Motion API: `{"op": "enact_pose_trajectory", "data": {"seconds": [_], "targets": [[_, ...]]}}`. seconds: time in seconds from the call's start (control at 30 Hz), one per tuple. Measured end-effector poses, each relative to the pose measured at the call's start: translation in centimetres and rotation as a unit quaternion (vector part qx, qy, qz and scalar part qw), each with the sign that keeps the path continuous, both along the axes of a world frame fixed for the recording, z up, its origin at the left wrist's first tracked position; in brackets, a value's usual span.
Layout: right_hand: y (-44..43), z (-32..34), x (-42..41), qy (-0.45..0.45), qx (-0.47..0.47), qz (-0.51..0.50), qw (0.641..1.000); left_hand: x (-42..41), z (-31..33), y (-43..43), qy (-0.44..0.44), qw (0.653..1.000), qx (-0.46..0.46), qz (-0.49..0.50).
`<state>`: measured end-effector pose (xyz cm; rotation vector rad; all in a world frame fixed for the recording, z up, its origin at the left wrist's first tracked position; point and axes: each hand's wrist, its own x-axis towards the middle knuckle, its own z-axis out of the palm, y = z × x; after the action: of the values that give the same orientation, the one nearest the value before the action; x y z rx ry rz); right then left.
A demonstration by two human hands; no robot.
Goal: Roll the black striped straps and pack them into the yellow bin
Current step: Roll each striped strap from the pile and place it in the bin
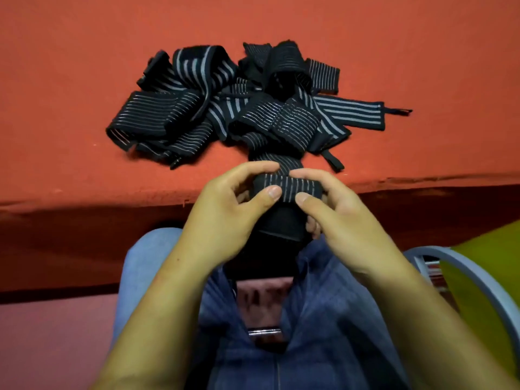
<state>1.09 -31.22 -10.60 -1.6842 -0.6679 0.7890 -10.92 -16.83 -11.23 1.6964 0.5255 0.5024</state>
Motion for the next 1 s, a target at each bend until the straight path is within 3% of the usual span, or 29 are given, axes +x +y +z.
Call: {"op": "enact_pose_trajectory", "data": {"seconds": [0.33,0.6,0.77,1.0], "targets": [[0.1,-1.0,-1.0,0.012,0.026,0.024,0.999,-0.3,-0.9,-0.8,-0.036,0.998,-0.027,0.05],[0.2,-2.0,-1.3,-0.059,0.016,0.006,0.998,0.1,-1.9,-3.0,-0.013,0.995,-0.091,0.044],[0.1,-1.6,-2.1,-0.02,0.049,0.025,0.998,0.1,-1.9,-4.2,-0.03,0.994,-0.089,0.06],[0.4,-1.8,-2.2,-0.007,0.084,-0.03,0.996,0.2,-1.0,-4.4,-0.048,0.991,-0.12,0.037]]}}
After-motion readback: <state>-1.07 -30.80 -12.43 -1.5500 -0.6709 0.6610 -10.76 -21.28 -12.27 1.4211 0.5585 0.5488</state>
